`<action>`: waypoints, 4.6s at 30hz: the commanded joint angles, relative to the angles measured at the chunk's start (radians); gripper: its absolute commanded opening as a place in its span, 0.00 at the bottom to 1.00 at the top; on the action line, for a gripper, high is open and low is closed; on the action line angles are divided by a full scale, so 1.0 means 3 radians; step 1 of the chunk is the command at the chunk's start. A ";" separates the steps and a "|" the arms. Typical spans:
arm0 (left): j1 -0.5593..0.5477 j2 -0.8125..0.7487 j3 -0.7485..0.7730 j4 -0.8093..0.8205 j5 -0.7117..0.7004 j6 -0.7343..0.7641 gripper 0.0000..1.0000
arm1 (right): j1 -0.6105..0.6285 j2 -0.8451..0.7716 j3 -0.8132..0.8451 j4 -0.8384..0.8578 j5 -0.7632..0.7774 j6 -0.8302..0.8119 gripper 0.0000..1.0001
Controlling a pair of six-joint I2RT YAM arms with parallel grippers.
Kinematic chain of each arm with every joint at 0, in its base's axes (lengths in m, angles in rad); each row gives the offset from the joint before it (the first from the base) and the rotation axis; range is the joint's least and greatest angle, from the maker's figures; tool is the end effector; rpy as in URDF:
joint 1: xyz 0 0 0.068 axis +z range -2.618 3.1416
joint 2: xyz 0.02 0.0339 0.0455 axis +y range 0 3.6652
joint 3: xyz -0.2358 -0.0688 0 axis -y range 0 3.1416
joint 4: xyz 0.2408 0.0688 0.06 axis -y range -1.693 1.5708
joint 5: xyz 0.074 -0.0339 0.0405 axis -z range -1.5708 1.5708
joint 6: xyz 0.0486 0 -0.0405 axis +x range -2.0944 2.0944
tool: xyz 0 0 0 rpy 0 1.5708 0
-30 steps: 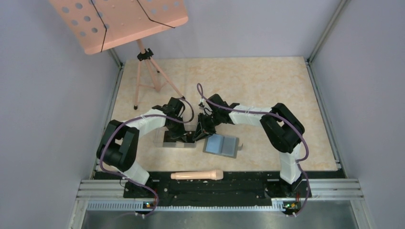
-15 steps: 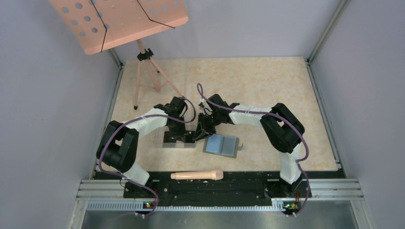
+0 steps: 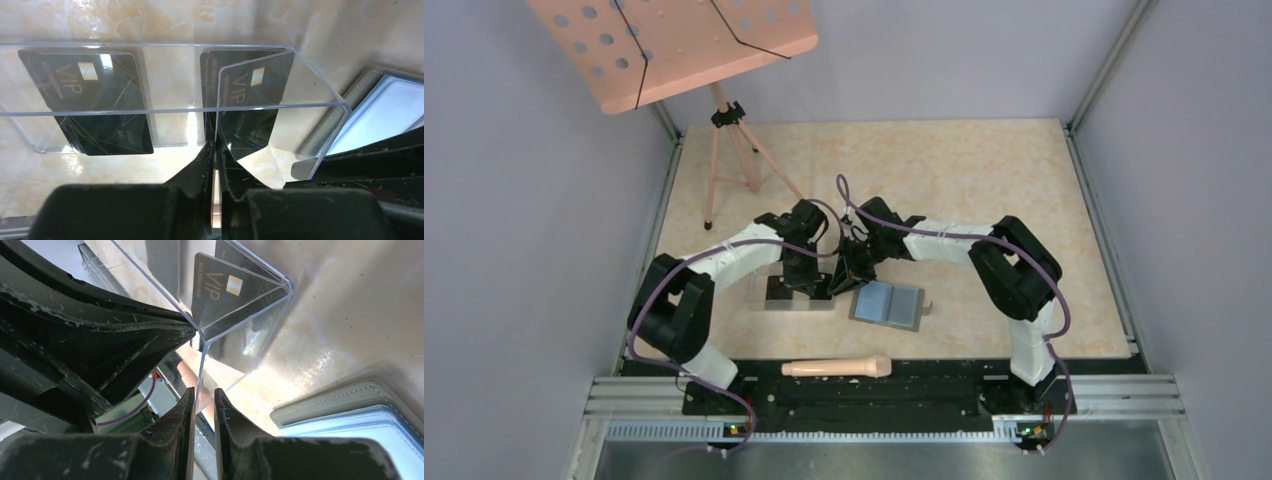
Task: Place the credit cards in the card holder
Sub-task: Pick up the credit card from the storage box, then insert the credit card into the card holder.
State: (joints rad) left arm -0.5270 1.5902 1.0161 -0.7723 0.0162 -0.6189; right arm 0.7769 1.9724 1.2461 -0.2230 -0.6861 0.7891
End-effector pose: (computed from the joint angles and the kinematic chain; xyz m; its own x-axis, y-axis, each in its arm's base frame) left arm 0.2473 -0.1448 0.1493 -0.9799 -0.1009 -0.1721 -0.0767 0.9869 -0.1420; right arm 0.2615 0.3003 0.1247 -0.9801 -0.1935 -0.0446 -0.1560 0.6110 0.7761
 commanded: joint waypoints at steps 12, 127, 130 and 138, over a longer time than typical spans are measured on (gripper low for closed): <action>-0.0165 0.0409 0.0404 -0.0104 -0.0023 0.0234 0.19 | 0.0049 -0.0057 0.0048 0.0058 -0.0029 -0.0073 0.15; -0.0545 0.0368 0.0495 0.0461 0.0457 -0.0223 0.56 | -0.1371 -0.2748 -0.2072 -0.0193 -0.0247 -0.0292 0.00; -0.0554 0.0559 0.0538 0.0463 0.0427 -0.0280 0.56 | -0.1390 -0.2722 -0.2074 -0.0289 -0.0208 -0.0384 0.00; -0.0582 0.0664 0.0254 0.0995 0.0988 -0.0529 0.46 | -0.1474 -0.2624 -0.2102 -0.0320 -0.0132 -0.0526 0.00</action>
State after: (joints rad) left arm -0.6945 1.7962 1.1336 -0.5732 0.2180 -0.7303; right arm 0.3588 1.1740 0.6155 -0.3141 -0.7490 0.6762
